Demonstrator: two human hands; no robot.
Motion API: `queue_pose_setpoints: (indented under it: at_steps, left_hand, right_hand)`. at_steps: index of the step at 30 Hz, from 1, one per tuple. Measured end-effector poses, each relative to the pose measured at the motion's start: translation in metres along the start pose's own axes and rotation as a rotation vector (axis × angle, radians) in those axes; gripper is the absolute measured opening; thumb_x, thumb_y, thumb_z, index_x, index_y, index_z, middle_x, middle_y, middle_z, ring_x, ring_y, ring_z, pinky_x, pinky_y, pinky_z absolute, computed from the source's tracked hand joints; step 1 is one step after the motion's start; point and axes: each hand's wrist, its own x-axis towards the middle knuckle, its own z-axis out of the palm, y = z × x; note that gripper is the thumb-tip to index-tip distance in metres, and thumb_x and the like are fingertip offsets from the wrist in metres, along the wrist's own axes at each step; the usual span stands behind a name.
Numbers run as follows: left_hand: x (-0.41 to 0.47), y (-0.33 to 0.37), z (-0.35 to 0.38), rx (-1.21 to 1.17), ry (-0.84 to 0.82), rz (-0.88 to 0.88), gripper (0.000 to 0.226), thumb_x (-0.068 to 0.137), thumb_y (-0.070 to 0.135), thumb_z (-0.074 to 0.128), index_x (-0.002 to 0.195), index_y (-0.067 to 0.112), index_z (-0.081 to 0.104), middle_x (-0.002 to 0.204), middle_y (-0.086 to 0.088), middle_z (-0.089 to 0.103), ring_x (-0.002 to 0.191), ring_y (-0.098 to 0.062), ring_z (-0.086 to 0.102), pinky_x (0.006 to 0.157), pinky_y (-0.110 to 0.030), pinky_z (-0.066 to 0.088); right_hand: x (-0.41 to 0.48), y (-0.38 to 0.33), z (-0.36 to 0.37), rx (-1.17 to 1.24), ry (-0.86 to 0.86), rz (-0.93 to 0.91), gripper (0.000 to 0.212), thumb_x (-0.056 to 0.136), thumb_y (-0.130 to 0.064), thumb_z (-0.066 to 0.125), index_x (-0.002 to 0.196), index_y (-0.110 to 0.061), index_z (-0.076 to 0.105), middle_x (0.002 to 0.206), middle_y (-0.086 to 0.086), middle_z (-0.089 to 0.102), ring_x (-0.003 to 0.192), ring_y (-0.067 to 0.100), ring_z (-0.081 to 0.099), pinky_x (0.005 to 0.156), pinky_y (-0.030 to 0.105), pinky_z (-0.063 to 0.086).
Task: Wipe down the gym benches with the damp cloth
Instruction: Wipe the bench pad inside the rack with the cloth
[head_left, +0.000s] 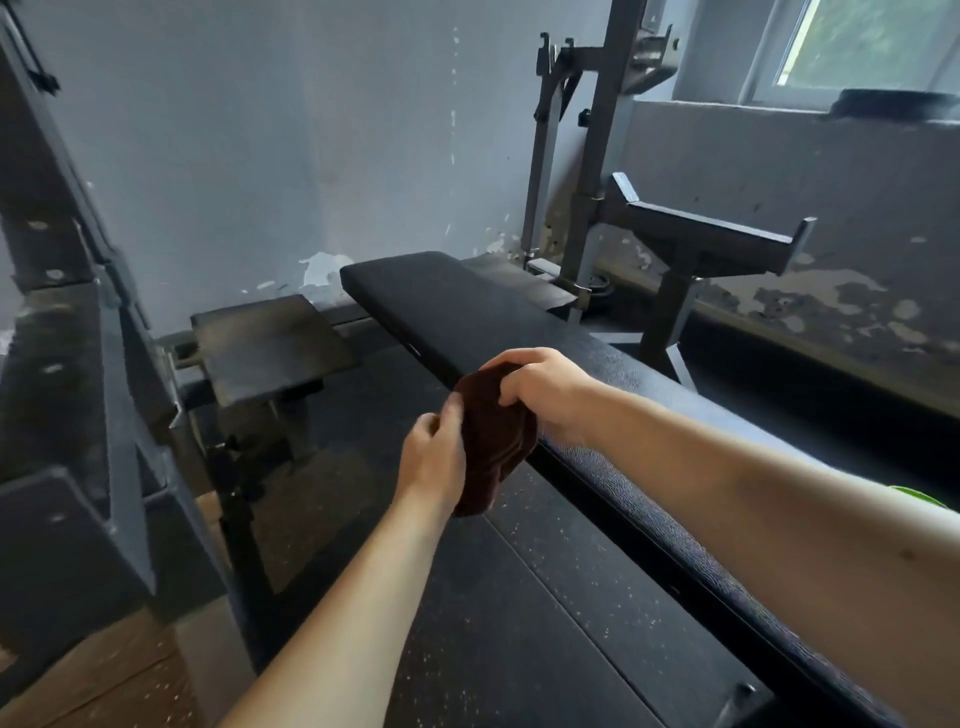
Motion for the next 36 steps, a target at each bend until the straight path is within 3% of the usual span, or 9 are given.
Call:
queue_pose_setpoints:
  at_steps: [3, 9, 15, 19, 23, 26, 29, 33, 36]
  left_hand:
    - [0.003, 0.009, 0.001, -0.13, -0.115, -0.009, 0.052, 0.093, 0.065, 0.054, 0.116, 0.022, 0.071, 0.107, 0.0, 0.077, 0.105, -0.021, 0.072, 0.098, -0.043, 0.054]
    - [0.02, 0.007, 0.018, -0.136, 0.096, 0.112, 0.022, 0.1, 0.027, 0.061, 0.093, 0.009, 0.072, 0.088, -0.007, 0.076, 0.087, -0.022, 0.072, 0.071, -0.027, 0.054]
    - [0.053, 0.007, 0.025, -0.045, 0.263, 0.116, 0.014, 0.103, 0.024, 0.057, 0.099, 0.016, 0.068, 0.092, -0.001, 0.074, 0.082, -0.014, 0.071, 0.058, -0.02, 0.056]
    - [0.087, 0.016, 0.019, 0.087, 0.322, 0.17, 0.014, 0.1, 0.027, 0.059, 0.094, 0.021, 0.069, 0.091, 0.0, 0.075, 0.088, -0.018, 0.072, 0.081, -0.04, 0.061]
    - [0.122, 0.059, 0.013, 0.194, 0.399, 0.204, 0.014, 0.098, 0.027, 0.059, 0.095, 0.019, 0.07, 0.093, -0.002, 0.074, 0.089, -0.019, 0.069, 0.073, -0.034, 0.054]
    - [0.138, 0.103, 0.006, 0.27, 0.41, 0.196, 0.02, 0.091, 0.04, 0.065, 0.099, 0.022, 0.068, 0.098, 0.001, 0.074, 0.091, -0.017, 0.069, 0.077, -0.035, 0.054]
    - [0.144, 0.123, 0.003, 0.313, 0.46, 0.164, 0.033, 0.083, 0.052, 0.075, 0.1, 0.024, 0.068, 0.098, 0.005, 0.075, 0.09, -0.013, 0.07, 0.082, -0.035, 0.056]
    - [0.151, 0.114, -0.007, 0.248, 0.551, 0.111, 0.029, 0.086, 0.043, 0.078, 0.102, 0.022, 0.068, 0.099, 0.005, 0.071, 0.086, -0.008, 0.064, 0.071, -0.026, 0.049]
    - [0.167, 0.099, -0.016, 0.153, 0.544, 0.034, 0.026, 0.085, 0.037, 0.081, 0.1, 0.019, 0.069, 0.099, 0.002, 0.072, 0.087, -0.014, 0.065, 0.086, -0.033, 0.052]
  right_hand:
    - [0.012, -0.018, 0.003, -0.03, -0.02, 0.0, 0.045, 0.073, 0.011, 0.048, 0.087, -0.018, 0.08, 0.086, 0.012, 0.076, 0.088, 0.03, 0.073, 0.082, 0.042, 0.063]
    - [0.041, -0.019, 0.002, -0.271, 0.069, -0.086, 0.027, 0.078, 0.0, 0.062, 0.093, -0.02, 0.074, 0.083, 0.0, 0.072, 0.074, 0.013, 0.067, 0.056, 0.019, 0.05]
    - [0.092, 0.004, 0.0, -0.209, -0.04, -0.079, 0.022, 0.082, -0.02, 0.078, 0.104, -0.019, 0.074, 0.096, 0.001, 0.074, 0.086, 0.014, 0.069, 0.067, 0.024, 0.054]
    - [0.141, 0.003, 0.003, -0.115, -0.23, -0.013, 0.049, 0.077, -0.007, 0.068, 0.123, -0.024, 0.069, 0.118, 0.01, 0.07, 0.11, 0.026, 0.068, 0.094, 0.041, 0.059]
    - [0.183, -0.024, -0.005, 0.018, -0.418, -0.003, 0.05, 0.075, 0.007, 0.049, 0.113, -0.012, 0.075, 0.121, 0.021, 0.071, 0.12, 0.037, 0.064, 0.106, 0.054, 0.051]
    - [0.2, -0.06, -0.013, 0.047, -0.375, -0.03, 0.051, 0.079, 0.013, 0.045, 0.106, -0.015, 0.077, 0.114, 0.017, 0.073, 0.115, 0.034, 0.066, 0.102, 0.051, 0.055]
    - [0.214, -0.079, -0.013, 0.057, -0.382, -0.055, 0.045, 0.082, 0.013, 0.059, 0.108, -0.021, 0.073, 0.11, 0.01, 0.072, 0.109, 0.028, 0.067, 0.099, 0.049, 0.057]
    - [0.228, -0.068, 0.003, 0.13, -0.458, -0.102, 0.033, 0.084, 0.013, 0.069, 0.102, -0.014, 0.074, 0.104, 0.01, 0.073, 0.095, 0.024, 0.072, 0.073, 0.032, 0.06]
    - [0.238, -0.051, 0.018, 0.158, -0.454, -0.15, 0.033, 0.081, 0.013, 0.073, 0.103, -0.011, 0.074, 0.103, 0.012, 0.073, 0.091, 0.025, 0.073, 0.065, 0.025, 0.054]
